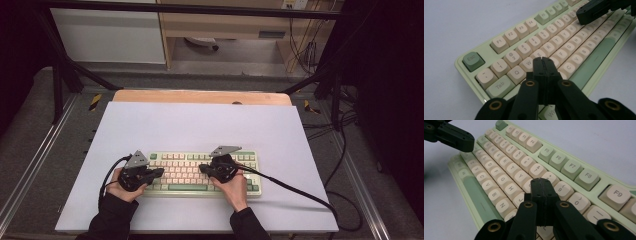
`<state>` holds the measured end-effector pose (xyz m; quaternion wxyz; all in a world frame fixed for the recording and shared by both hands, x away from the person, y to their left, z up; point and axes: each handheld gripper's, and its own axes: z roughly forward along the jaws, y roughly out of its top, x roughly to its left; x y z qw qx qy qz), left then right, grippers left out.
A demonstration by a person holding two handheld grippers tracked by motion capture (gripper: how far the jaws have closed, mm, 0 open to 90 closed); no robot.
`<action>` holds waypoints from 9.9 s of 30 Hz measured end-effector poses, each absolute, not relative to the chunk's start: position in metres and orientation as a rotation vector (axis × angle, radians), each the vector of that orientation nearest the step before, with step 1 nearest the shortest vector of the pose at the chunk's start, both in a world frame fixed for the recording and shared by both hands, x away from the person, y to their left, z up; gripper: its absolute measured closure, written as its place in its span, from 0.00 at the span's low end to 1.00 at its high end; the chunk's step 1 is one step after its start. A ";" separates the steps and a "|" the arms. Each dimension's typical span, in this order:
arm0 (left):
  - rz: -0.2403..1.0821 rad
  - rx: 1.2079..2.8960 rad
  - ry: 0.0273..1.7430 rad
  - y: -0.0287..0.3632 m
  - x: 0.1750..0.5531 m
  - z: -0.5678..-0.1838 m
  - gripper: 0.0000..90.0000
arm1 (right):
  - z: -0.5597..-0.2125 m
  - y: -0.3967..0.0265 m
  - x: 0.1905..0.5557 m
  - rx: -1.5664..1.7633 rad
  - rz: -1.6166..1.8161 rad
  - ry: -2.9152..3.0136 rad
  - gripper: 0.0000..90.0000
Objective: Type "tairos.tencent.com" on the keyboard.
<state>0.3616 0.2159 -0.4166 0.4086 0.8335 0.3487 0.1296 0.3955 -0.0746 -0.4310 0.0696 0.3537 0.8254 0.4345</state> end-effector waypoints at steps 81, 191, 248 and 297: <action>0.375 2.139 0.864 0.169 0.383 -0.419 1.00 | -0.417 -0.124 0.358 1.009 1.297 2.542 1.00; 0.349 2.085 0.883 0.222 0.353 -0.420 1.00 | -0.428 -0.085 0.394 1.078 1.210 2.498 1.00; 0.350 2.102 0.869 0.204 0.358 -0.421 1.00 | -0.413 -0.136 0.359 1.051 1.274 2.531 1.00; 0.342 2.094 0.867 0.211 0.355 -0.423 1.00 | -0.420 -0.129 0.358 1.060 1.326 2.525 1.00</action>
